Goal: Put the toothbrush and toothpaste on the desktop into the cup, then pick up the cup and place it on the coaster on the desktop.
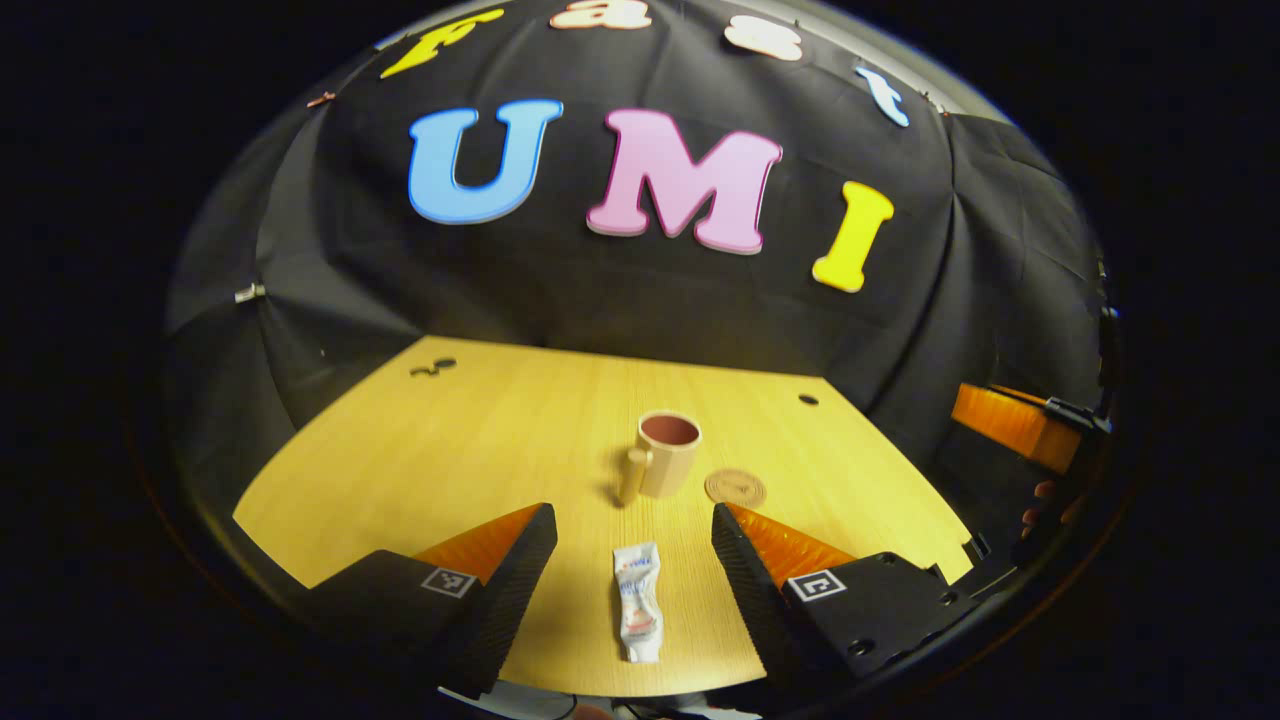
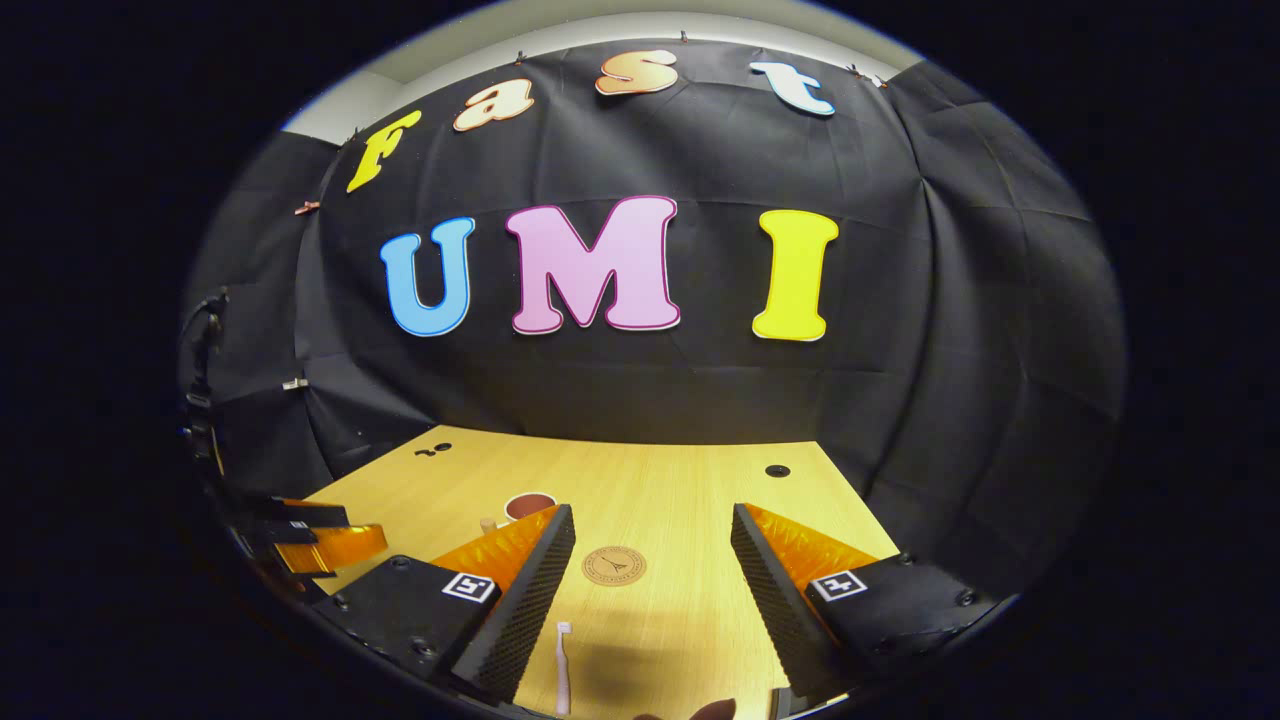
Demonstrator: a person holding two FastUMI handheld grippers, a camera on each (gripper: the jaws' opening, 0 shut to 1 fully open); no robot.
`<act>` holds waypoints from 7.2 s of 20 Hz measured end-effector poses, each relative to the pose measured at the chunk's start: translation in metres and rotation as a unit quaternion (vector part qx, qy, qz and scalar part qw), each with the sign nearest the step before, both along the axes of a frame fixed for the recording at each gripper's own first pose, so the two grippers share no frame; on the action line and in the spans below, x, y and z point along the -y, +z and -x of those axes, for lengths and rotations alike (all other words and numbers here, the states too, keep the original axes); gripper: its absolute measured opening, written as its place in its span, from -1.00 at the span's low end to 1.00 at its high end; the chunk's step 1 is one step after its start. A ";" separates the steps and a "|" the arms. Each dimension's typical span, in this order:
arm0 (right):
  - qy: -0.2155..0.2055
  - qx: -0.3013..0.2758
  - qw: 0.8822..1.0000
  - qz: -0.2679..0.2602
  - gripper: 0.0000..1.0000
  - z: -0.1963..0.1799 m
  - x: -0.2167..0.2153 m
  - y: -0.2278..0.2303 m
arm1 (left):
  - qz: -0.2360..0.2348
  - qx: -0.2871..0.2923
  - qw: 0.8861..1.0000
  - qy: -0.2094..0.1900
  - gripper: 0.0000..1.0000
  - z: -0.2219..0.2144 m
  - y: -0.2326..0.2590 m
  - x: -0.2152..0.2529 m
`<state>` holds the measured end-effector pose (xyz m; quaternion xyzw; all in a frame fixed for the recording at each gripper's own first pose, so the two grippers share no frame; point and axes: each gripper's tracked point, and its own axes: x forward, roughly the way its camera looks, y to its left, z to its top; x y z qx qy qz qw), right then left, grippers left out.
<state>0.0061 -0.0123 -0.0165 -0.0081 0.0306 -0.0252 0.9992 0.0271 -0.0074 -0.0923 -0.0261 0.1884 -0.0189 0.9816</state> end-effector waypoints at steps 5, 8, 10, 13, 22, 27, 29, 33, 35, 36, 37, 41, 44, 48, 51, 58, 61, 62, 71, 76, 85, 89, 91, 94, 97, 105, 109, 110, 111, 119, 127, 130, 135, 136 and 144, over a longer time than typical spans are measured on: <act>-0.005 -0.011 1.000 0.004 0.94 0.003 0.010 -0.007 | 0.041 -0.111 0.993 -0.015 0.94 -0.016 -0.062 0.007; -0.010 -0.016 1.000 0.011 0.94 0.008 0.021 -0.012 | 0.045 -0.182 0.982 -0.014 0.92 -0.030 -0.108 0.008; -0.014 -0.019 1.000 0.011 0.94 0.009 0.027 -0.013 | 0.032 -0.217 0.976 -0.014 0.90 -0.035 -0.129 0.005; -0.020 -0.027 0.999 0.009 0.94 0.008 0.035 -0.018 | 0.006 -0.262 0.965 -0.026 0.84 -0.045 -0.154 0.003; -0.028 -0.045 0.999 -0.001 0.94 0.003 0.046 -0.031 | -0.052 -0.326 0.944 -0.013 0.39 -0.057 -0.180 0.003; -0.027 -0.057 0.998 -0.013 0.95 0.003 0.045 -0.038 | -0.046 -0.347 0.936 0.026 -0.36 -0.052 -0.181 -0.002; -0.022 -0.064 0.998 -0.017 0.94 0.004 0.041 -0.044 | -0.043 -0.354 0.934 0.030 -0.39 -0.051 -0.181 -0.002; -0.006 -0.090 0.996 -0.026 0.94 0.007 0.026 -0.056 | -0.062 -0.354 0.933 -0.002 -0.45 -0.051 -0.181 -0.002; 0.005 -0.110 0.993 -0.033 0.94 0.008 0.016 -0.066 | -0.062 -0.341 0.938 -0.011 -0.51 -0.053 -0.181 -0.002; 0.013 -0.123 0.992 -0.038 0.94 0.008 0.010 -0.072 | -0.056 -0.330 0.942 -0.018 -0.54 -0.055 -0.180 -0.001; 0.020 -0.133 0.990 -0.043 0.93 0.009 0.003 -0.077 | -0.046 -0.327 0.944 -0.020 -0.56 -0.054 -0.179 -0.002; 0.039 -0.173 0.982 -0.062 0.94 0.011 -0.018 -0.097 | -0.009 -0.308 0.951 -0.013 -0.60 -0.051 -0.172 -0.006; 0.052 -0.218 0.973 -0.059 0.95 0.012 -0.032 -0.120 | 0.009 -0.279 0.960 -0.018 -0.61 -0.045 -0.156 -0.005; 0.076 -0.269 0.959 -0.040 0.89 0.012 -0.050 -0.147 | 0.033 -0.231 0.972 -0.036 -0.60 -0.032 -0.121 0.001; 0.087 -0.303 0.949 -0.015 0.82 0.007 -0.061 -0.170 | 0.043 -0.203 0.977 -0.041 -0.51 -0.020 -0.102 0.000; 0.113 -0.412 0.903 0.038 0.60 0.002 -0.087 -0.239 | 0.072 -0.152 0.986 -0.006 -0.61 0.005 -0.078 -0.020; 0.118 -0.435 0.891 0.064 0.52 0.001 -0.092 -0.256 | 0.078 -0.152 0.985 0.007 -0.61 0.014 -0.077 -0.028; 0.118 -0.441 0.887 0.073 0.51 0.001 -0.094 -0.261 | 0.080 -0.150 0.985 0.012 -0.60 0.016 -0.077 -0.029; 0.103 -0.506 0.852 0.084 0.04 -0.001 -0.103 -0.287 | 0.081 -0.149 0.985 0.041 -0.61 0.037 -0.080 -0.048; 0.102 -0.523 0.843 0.070 -0.63 0.000 -0.105 -0.288 | 0.091 -0.146 0.984 0.056 -0.61 0.045 -0.084 -0.053; 0.151 -0.441 0.885 -0.001 -0.87 -0.009 -0.114 -0.264 | 0.106 -0.120 0.984 0.072 -0.60 0.042 -0.070 -0.046; 0.200 -0.347 0.915 -0.045 -0.88 -0.021 -0.123 -0.215 | 0.114 -0.093 0.986 0.073 -0.60 0.026 -0.053 -0.032; 0.218 -0.310 0.922 -0.074 -0.88 -0.023 -0.123 -0.189 | 0.113 -0.073 0.988 0.070 -0.61 0.015 -0.039 -0.024; 0.243 -0.271 0.925 -0.105 -0.88 -0.024 -0.121 -0.160 | 0.102 -0.044 0.991 0.068 -0.60 -0.004 -0.016 -0.012; 0.262 -0.241 0.926 -0.128 -0.88 -0.023 -0.111 -0.133 | 0.084 -0.002 0.995 0.060 -0.60 -0.029 0.021 -0.002; 0.276 -0.225 0.925 -0.133 -0.87 -0.009 -0.075 -0.115 | 0.099 0.114 0.988 0.030 -0.61 -0.123 0.094 0.028; 0.253 -0.220 0.931 -0.146 -0.88 -0.012 -0.052 -0.114 | 0.108 0.135 0.985 0.025 -0.62 -0.171 0.107 0.031; 0.247 -0.220 0.932 -0.147 -0.88 -0.012 -0.047 -0.113 | 0.102 0.137 0.985 0.021 -0.62 -0.180 0.108 0.033; 0.241 -0.219 0.933 -0.150 -0.88 -0.013 -0.042 -0.115 | 0.103 0.140 0.985 0.014 -0.62 -0.191 0.108 0.038; 0.210 -0.209 0.941 -0.162 -0.88 -0.009 -0.017 -0.111 | 0.115 0.134 0.984 -0.005 -0.61 -0.258 0.075 0.046; 0.202 -0.221 0.939 -0.167 -0.88 -0.010 -0.017 -0.120 | 0.061 0.114 0.992 -0.004 -0.62 -0.290 0.027 0.045; 0.197 -0.222 0.939 -0.173 -0.88 -0.011 -0.013 -0.121 | 0.039 0.107 0.994 -0.009 -0.62 -0.294 0.015 0.049; 0.187 -0.223 0.941 -0.172 -0.88 -0.013 -0.007 -0.125 | 0.011 0.095 0.995 -0.016 -0.61 -0.300 -0.003 0.052; 0.186 -0.222 0.941 -0.173 -0.89 -0.013 -0.008 -0.125 | 0.009 0.093 0.995 -0.017 -0.61 -0.300 -0.006 0.052; 0.182 -0.224 0.941 -0.175 -0.88 -0.015 -0.006 -0.126 | 0.000 0.066 0.998 -0.023 -0.48 -0.296 -0.030 0.050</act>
